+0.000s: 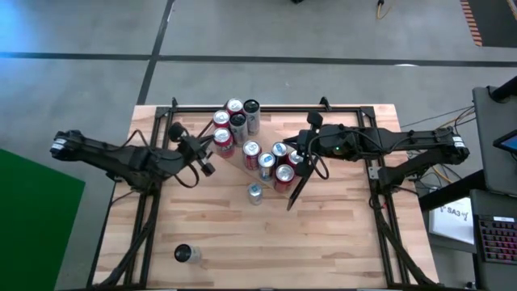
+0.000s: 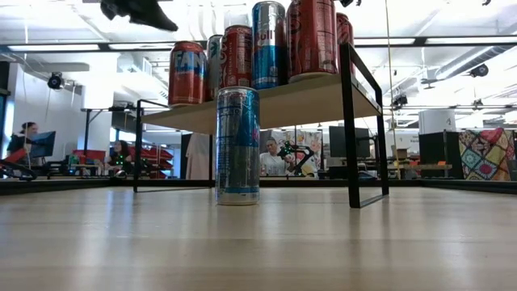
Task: Place canned beverage on shelf
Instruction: Put the red soda can on the shelf, align with the other red soda cans
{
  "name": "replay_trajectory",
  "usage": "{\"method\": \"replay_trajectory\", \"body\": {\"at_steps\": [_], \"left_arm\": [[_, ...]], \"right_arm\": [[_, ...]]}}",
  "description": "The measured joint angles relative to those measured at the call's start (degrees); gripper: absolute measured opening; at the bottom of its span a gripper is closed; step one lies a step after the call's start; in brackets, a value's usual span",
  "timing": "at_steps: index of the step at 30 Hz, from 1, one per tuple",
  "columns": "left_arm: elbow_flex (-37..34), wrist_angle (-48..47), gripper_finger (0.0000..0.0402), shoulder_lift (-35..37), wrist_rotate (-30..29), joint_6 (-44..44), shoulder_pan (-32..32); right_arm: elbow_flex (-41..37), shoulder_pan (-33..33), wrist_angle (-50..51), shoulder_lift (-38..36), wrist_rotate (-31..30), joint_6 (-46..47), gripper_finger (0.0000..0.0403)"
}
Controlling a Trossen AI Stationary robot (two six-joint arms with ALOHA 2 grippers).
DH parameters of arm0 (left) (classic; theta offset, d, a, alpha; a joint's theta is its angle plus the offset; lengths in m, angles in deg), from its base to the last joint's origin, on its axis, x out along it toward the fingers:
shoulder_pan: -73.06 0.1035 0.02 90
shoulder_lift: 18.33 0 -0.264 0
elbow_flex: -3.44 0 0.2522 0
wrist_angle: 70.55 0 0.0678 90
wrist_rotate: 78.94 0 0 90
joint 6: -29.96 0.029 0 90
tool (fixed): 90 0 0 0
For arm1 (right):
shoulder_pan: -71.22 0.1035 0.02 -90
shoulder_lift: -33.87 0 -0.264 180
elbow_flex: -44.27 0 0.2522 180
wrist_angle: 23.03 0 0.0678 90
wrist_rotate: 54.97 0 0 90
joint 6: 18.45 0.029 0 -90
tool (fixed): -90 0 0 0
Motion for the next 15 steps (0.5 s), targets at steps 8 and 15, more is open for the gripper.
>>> {"method": "replay_trajectory", "body": {"at_steps": [8,15], "left_arm": [[2.4,5.5,0.0,-3.4,12.3,-0.3,0.0],[3.6,6.5,0.0,-11.9,9.2,-1.6,0.0]], "right_arm": [[0.0,0.0,0.0,0.0,0.0,0.1,0.0009],[0.0,0.0,0.0,0.0,0.0,0.2,0.0009]]}}
